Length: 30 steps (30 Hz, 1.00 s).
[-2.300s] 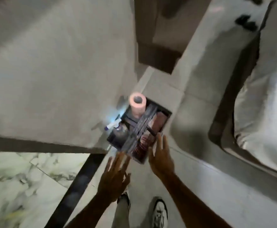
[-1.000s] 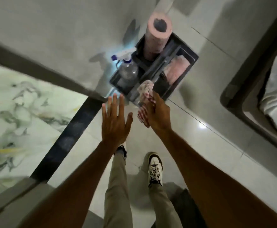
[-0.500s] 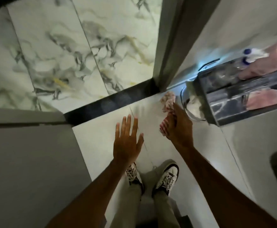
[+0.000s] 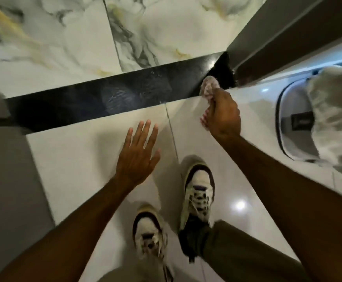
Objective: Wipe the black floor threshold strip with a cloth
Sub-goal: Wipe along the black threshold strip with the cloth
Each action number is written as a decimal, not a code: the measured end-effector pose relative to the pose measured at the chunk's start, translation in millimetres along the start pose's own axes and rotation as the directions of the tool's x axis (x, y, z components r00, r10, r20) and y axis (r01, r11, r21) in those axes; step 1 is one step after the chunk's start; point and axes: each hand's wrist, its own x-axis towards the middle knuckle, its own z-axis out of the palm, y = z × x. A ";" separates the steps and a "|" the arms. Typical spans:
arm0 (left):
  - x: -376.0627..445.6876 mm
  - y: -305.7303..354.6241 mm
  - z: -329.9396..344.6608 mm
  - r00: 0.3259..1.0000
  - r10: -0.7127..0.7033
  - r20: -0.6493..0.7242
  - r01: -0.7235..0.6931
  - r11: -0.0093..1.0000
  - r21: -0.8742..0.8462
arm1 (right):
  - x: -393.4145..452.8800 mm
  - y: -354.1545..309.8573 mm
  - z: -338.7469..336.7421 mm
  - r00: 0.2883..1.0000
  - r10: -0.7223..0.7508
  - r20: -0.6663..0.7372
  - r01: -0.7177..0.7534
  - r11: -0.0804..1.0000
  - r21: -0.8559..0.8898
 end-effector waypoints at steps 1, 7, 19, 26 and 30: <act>21.8 -14.8 26.9 0.999 0.025 0.035 -0.025 1.000 0.011 | 22.7 8.2 20.4 1.000 -0.003 -0.021 0.002 1.000 -0.023; 61.6 -55.7 123.1 0.989 0.065 -0.134 -0.066 0.998 -0.005 | 110.8 34.4 107.9 0.960 -0.108 -0.259 0.019 0.945 -0.326; 60.4 -54.1 118.3 0.972 0.072 -0.223 -0.071 0.997 0.015 | 72.1 55.1 163.7 0.887 -0.430 -0.171 0.387 0.892 -0.235; 61.4 -59.2 134.2 0.959 0.090 -0.270 -0.087 0.996 0.024 | 151.1 35.4 140.2 0.895 -0.206 -0.397 0.146 0.974 -0.175; 62.0 -60.8 134.2 0.960 0.003 -0.282 -0.005 1.000 -0.006 | 153.5 -18.8 173.8 0.823 -0.487 -0.294 0.438 0.872 -0.218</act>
